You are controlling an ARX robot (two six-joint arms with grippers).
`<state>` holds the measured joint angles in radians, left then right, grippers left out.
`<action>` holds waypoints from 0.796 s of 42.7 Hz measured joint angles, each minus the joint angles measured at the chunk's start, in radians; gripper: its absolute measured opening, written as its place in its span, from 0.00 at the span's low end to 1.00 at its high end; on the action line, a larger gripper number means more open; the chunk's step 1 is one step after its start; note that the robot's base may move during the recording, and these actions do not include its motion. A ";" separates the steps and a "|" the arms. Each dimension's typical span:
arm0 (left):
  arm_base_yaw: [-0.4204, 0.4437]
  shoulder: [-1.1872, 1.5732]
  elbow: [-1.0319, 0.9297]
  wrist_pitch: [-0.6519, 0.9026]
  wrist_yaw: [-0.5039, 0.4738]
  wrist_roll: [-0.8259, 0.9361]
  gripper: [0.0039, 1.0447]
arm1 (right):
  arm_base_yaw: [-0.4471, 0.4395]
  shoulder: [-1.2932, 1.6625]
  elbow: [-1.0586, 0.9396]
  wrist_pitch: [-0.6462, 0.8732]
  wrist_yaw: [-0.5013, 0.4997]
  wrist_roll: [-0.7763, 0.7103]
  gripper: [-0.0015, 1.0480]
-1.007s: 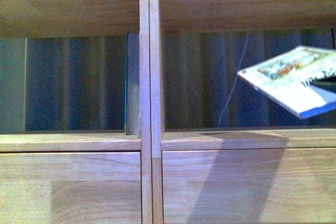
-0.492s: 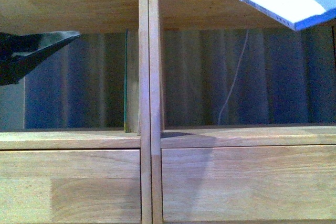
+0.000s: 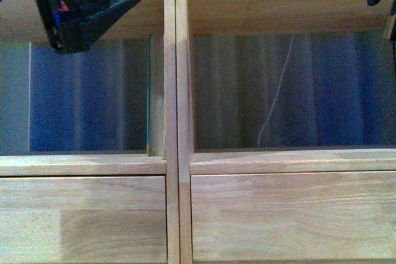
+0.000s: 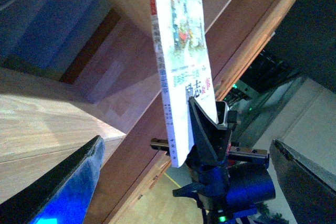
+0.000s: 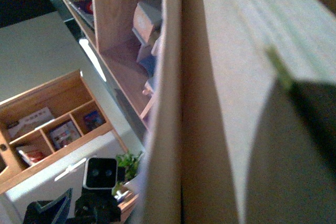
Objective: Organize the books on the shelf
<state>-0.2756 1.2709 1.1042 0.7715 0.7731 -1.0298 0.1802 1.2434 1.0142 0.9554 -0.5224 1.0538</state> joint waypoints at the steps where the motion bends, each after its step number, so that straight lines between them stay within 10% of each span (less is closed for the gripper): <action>1: -0.002 0.002 0.002 0.006 -0.004 0.000 0.93 | 0.010 -0.003 -0.005 0.000 -0.006 0.000 0.07; 23: -0.076 0.091 0.100 0.024 -0.068 -0.014 0.93 | 0.091 -0.048 -0.072 0.021 -0.105 0.013 0.07; 34: -0.133 0.093 0.109 0.002 -0.123 0.016 0.63 | 0.093 -0.048 -0.100 0.034 -0.118 0.021 0.07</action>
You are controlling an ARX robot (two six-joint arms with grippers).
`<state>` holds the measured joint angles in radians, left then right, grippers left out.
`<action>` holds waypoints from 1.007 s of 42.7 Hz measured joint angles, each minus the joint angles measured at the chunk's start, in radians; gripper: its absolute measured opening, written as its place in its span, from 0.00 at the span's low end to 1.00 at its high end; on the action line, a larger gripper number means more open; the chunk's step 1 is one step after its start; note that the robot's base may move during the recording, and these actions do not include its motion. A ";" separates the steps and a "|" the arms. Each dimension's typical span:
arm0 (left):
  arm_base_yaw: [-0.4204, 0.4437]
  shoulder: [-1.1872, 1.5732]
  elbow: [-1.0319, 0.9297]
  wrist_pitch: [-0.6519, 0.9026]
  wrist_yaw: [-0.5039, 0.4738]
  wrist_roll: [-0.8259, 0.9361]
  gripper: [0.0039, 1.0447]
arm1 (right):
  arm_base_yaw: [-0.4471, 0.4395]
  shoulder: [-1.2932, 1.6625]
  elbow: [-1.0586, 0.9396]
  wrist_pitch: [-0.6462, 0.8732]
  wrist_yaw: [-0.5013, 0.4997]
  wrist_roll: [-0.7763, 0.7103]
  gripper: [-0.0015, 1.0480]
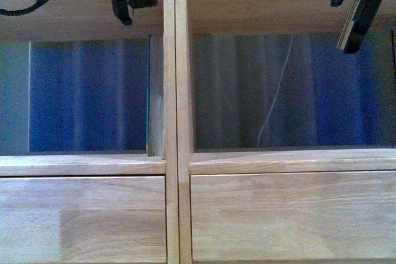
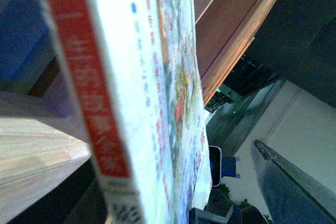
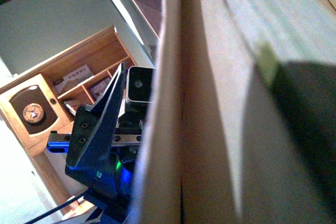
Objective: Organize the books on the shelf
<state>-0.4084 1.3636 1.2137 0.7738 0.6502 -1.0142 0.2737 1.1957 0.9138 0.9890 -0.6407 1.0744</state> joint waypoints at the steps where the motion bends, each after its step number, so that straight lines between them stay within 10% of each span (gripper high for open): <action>1: -0.004 0.000 0.000 0.004 -0.005 0.002 0.59 | 0.000 0.000 -0.002 0.002 0.000 0.002 0.07; 10: -0.011 0.000 -0.009 0.035 -0.029 0.012 0.27 | -0.010 -0.010 -0.008 0.029 -0.010 0.034 0.08; 20: 0.027 -0.024 -0.051 0.109 -0.014 -0.026 0.06 | -0.017 -0.014 -0.010 0.048 -0.006 0.093 0.50; 21: 0.117 -0.144 -0.139 0.153 -0.003 -0.057 0.06 | -0.064 -0.013 -0.026 0.043 -0.006 0.091 0.89; 23: 0.126 -0.160 -0.144 0.152 -0.001 -0.056 0.06 | -0.079 -0.013 -0.029 0.042 -0.003 0.087 0.93; 31: 0.249 -0.282 -0.202 0.031 0.003 0.034 0.06 | -0.229 -0.022 -0.031 -0.056 0.055 0.012 0.93; 43: 0.403 -0.307 -0.212 -0.180 -0.128 0.382 0.06 | -0.448 -0.117 -0.031 -0.365 0.220 -0.507 0.93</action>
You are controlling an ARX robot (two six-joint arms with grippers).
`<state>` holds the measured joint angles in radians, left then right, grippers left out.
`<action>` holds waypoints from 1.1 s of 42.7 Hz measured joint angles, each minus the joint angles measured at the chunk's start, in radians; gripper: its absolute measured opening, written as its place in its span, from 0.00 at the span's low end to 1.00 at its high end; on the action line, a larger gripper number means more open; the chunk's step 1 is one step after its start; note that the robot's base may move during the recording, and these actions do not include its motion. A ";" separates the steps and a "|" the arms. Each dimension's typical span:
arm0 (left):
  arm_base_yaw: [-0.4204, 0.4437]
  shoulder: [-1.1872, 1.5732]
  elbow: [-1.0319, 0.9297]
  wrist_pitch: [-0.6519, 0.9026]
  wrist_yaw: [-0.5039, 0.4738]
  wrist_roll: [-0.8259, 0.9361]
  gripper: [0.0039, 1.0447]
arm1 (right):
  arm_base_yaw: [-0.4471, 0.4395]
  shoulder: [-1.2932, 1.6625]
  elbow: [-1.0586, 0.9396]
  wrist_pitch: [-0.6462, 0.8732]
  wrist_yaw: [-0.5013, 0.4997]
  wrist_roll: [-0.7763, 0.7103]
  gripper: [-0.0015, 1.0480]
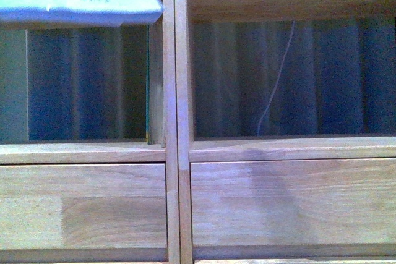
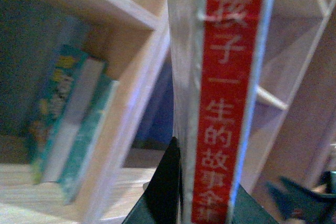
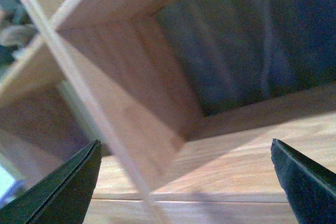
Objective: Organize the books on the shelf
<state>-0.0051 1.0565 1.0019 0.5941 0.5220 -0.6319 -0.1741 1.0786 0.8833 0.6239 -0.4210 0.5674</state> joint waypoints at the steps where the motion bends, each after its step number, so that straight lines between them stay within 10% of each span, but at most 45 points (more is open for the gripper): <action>1: 0.014 0.010 0.005 -0.012 -0.010 0.034 0.06 | -0.018 -0.010 0.000 -0.002 0.003 -0.068 0.93; 10: 0.124 0.169 0.119 -0.065 -0.074 0.176 0.06 | -0.176 -0.114 -0.033 0.027 -0.045 -0.390 0.93; 28: 0.061 0.521 0.454 -0.210 -0.284 0.550 0.06 | -0.254 -0.214 -0.071 -0.011 -0.082 -0.462 0.91; 35: 0.029 0.647 0.607 -0.240 -0.333 0.646 0.06 | -0.179 -0.322 -0.077 -0.565 0.085 -0.530 0.69; 47: 0.011 0.827 0.799 -0.272 -0.399 0.771 0.06 | -0.058 -0.488 -0.374 -0.542 0.198 -0.555 0.32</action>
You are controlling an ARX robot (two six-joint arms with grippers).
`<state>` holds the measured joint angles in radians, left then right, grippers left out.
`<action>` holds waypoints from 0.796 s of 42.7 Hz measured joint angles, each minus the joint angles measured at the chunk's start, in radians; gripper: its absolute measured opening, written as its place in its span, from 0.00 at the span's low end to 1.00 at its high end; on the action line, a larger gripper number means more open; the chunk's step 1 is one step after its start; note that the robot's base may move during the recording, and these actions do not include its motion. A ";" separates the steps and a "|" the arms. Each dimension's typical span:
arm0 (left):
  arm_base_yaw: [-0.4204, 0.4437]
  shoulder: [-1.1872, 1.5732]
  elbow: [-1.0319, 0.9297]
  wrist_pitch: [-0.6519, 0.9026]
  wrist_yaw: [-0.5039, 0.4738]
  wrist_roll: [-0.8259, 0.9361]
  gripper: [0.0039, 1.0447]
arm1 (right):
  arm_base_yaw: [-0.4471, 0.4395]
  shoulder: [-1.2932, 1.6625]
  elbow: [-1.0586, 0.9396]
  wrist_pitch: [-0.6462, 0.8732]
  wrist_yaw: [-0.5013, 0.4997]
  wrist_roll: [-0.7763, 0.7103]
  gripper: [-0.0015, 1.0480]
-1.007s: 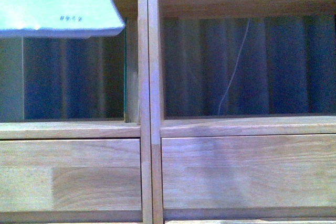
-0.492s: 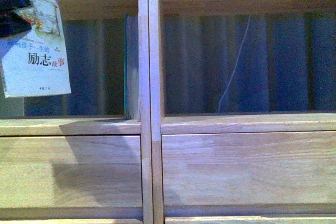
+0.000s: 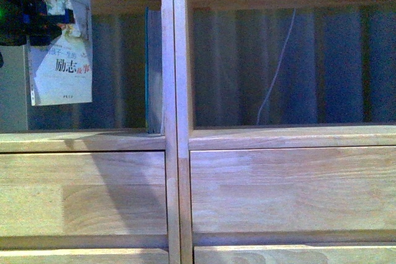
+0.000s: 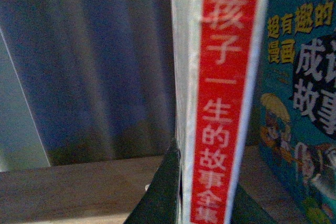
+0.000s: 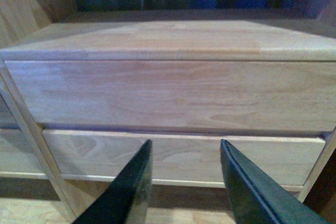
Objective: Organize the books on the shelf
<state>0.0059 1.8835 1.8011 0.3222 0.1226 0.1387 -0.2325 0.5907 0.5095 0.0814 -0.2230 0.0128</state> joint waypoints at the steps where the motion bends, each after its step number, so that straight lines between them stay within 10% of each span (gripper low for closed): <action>1: -0.002 0.012 0.014 -0.001 -0.001 0.002 0.06 | 0.009 -0.012 -0.020 0.008 0.006 -0.003 0.28; 9: -0.033 0.086 0.109 0.018 -0.012 0.043 0.06 | 0.068 -0.094 -0.154 0.055 0.063 -0.005 0.02; 34: -0.155 0.288 0.282 -0.046 -0.119 0.074 0.06 | 0.229 -0.296 -0.397 0.094 0.219 -0.008 0.03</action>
<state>-0.1493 2.1719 2.0834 0.2764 0.0040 0.2131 -0.0036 0.2951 0.1127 0.1753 -0.0036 0.0051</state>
